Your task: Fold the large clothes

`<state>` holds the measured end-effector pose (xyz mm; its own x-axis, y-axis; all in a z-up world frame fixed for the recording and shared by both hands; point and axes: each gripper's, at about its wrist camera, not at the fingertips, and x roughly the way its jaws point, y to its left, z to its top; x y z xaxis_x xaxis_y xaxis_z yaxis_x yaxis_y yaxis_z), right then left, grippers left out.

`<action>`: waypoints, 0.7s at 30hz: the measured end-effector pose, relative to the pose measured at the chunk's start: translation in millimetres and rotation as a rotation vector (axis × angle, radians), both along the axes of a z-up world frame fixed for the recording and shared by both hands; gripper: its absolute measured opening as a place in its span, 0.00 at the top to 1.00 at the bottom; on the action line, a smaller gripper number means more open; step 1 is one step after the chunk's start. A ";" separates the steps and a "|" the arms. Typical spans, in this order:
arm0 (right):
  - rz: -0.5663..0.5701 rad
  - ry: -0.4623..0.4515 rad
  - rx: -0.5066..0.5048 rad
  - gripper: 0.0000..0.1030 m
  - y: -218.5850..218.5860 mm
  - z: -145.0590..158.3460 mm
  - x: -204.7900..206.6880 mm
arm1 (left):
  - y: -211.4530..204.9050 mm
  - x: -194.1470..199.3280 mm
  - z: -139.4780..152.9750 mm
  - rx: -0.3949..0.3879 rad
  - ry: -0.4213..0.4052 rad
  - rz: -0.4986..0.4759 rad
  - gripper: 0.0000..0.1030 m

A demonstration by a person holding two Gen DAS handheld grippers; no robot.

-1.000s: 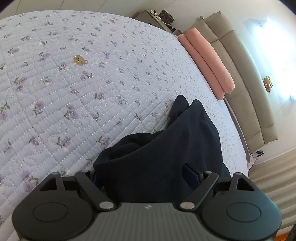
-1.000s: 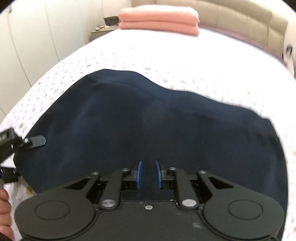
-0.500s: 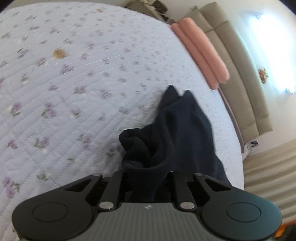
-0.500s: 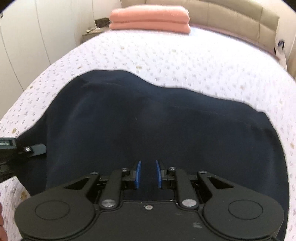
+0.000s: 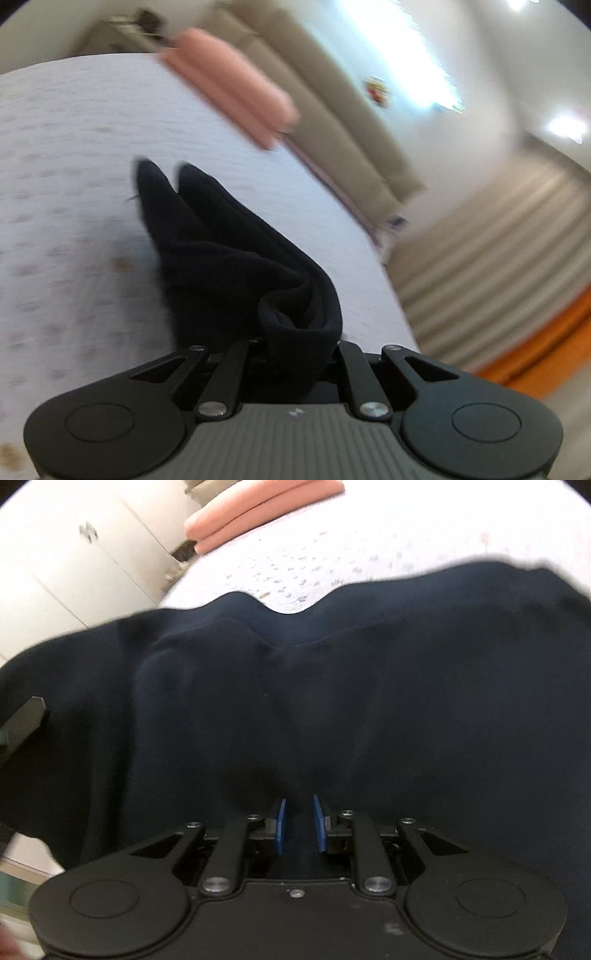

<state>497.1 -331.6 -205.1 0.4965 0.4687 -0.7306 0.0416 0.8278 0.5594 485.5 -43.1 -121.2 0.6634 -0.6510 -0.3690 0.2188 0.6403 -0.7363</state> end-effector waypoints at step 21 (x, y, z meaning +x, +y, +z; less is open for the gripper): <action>-0.105 -0.145 0.028 0.22 -191.2 62.9 7.6 | -222.5 -23.2 -47.1 0.368 0.012 -0.427 0.91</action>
